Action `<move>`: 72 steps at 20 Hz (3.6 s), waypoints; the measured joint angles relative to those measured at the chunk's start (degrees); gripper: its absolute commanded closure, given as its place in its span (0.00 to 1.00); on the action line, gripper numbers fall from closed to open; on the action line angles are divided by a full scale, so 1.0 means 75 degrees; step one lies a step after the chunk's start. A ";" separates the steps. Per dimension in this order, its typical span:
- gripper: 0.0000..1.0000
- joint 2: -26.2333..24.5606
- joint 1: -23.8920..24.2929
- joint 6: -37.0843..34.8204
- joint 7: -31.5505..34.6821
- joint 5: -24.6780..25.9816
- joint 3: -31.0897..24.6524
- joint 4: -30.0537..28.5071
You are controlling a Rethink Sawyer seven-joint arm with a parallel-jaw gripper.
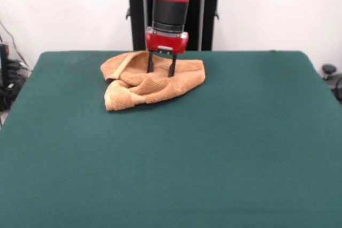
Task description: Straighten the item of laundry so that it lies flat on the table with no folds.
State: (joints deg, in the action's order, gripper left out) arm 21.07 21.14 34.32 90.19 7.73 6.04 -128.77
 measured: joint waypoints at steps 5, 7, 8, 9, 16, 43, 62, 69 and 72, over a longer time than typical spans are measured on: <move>0.00 0.0103 -0.0242 -0.0001 0.0095 -0.0705 -0.0292 -0.0220; 0.00 0.0128 -0.0282 0.0002 0.0186 -0.0878 -0.0417 -0.0278; 0.00 0.0143 -0.0307 0.0003 0.0252 -0.0992 -0.0489 -0.0314; 0.00 0.0159 -0.0325 0.0005 0.0341 -0.1111 -0.0550 -0.0352; 0.00 0.0357 -0.0696 0.0003 0.1234 -0.2286 -0.1094 -0.0673; 0.00 0.1112 -0.2655 -0.1260 0.4021 -0.4447 -0.2509 -0.1111; 0.00 0.1071 -0.1431 -0.1708 0.4021 -0.2624 -0.2354 -0.1601; 0.00 0.0035 -0.0422 -0.1524 0.4021 -0.0768 -0.1387 -0.1564; 0.00 -0.0217 -0.0396 -0.1460 0.4021 -0.0527 -0.1156 -0.1562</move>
State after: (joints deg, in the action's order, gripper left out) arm 19.44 18.16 23.37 120.34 3.78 -2.63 -140.49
